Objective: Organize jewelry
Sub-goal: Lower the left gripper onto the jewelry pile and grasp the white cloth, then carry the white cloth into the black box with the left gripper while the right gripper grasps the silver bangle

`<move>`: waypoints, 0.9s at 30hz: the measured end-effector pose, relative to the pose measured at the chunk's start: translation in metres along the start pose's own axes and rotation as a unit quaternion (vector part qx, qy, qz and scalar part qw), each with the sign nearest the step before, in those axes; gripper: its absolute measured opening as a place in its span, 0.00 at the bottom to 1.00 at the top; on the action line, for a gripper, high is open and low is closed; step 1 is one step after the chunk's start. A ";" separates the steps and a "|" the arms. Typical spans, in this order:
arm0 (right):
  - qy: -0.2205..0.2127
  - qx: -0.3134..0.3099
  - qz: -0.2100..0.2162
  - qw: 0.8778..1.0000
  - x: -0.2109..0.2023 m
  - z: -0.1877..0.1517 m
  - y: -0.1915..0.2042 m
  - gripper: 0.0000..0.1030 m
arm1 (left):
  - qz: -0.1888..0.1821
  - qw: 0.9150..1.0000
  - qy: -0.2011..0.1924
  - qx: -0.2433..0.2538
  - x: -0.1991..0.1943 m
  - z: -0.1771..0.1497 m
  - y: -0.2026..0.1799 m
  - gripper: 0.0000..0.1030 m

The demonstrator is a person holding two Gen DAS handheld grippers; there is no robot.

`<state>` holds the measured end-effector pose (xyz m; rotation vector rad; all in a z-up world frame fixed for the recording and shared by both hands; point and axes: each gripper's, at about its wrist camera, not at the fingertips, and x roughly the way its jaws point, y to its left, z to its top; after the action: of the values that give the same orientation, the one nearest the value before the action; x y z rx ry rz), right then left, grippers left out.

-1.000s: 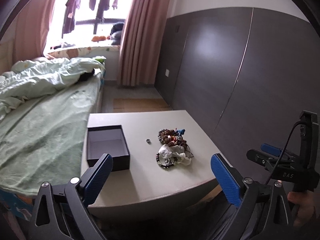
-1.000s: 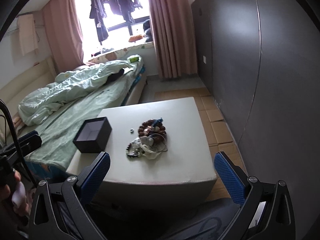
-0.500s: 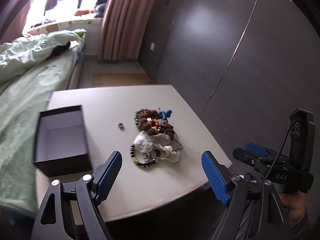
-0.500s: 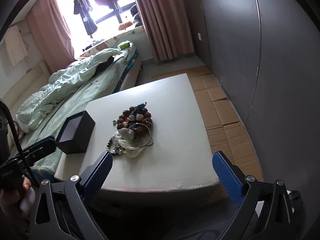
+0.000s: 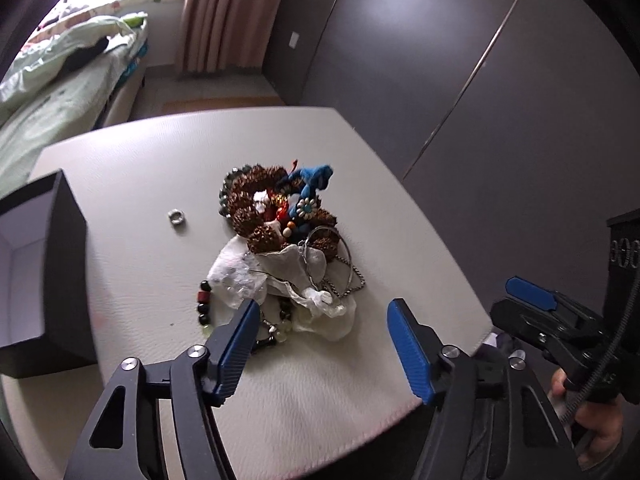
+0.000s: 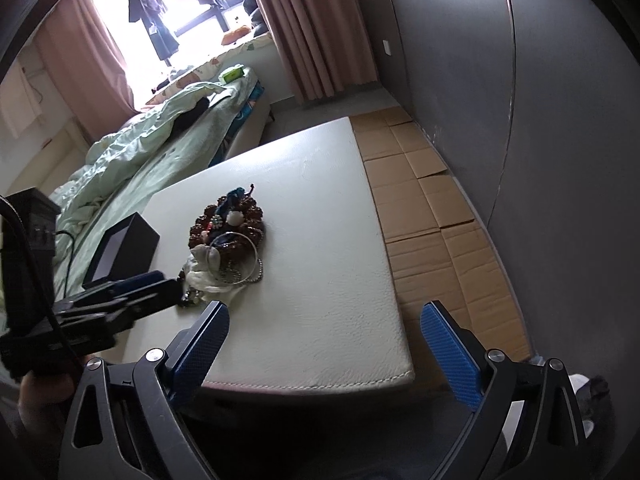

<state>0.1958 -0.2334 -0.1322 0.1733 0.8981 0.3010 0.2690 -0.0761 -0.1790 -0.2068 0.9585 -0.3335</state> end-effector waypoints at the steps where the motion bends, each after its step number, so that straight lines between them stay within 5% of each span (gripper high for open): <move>1: 0.003 0.000 0.002 1.000 0.002 0.000 -0.001 0.94 | 0.000 1.000 0.004 -0.005 0.006 0.001 0.002 0.53; 7: 0.013 0.000 0.011 1.000 0.017 0.004 -0.003 0.93 | 0.020 1.000 0.012 -0.017 0.019 0.004 0.008 0.02; 20: 0.083 -0.043 0.097 0.991 0.078 0.031 0.029 0.40 | 0.025 0.999 -0.028 -0.026 -0.010 0.016 0.021 0.01; 27: 0.105 -0.095 0.087 0.986 0.100 0.039 0.054 0.32 | 0.025 0.999 -0.031 -0.032 -0.015 0.017 0.026 0.01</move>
<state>0.2752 -0.1502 -0.1671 0.0433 1.0586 0.5744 0.2803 -0.0460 -0.1665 -0.2507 0.9114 -0.2500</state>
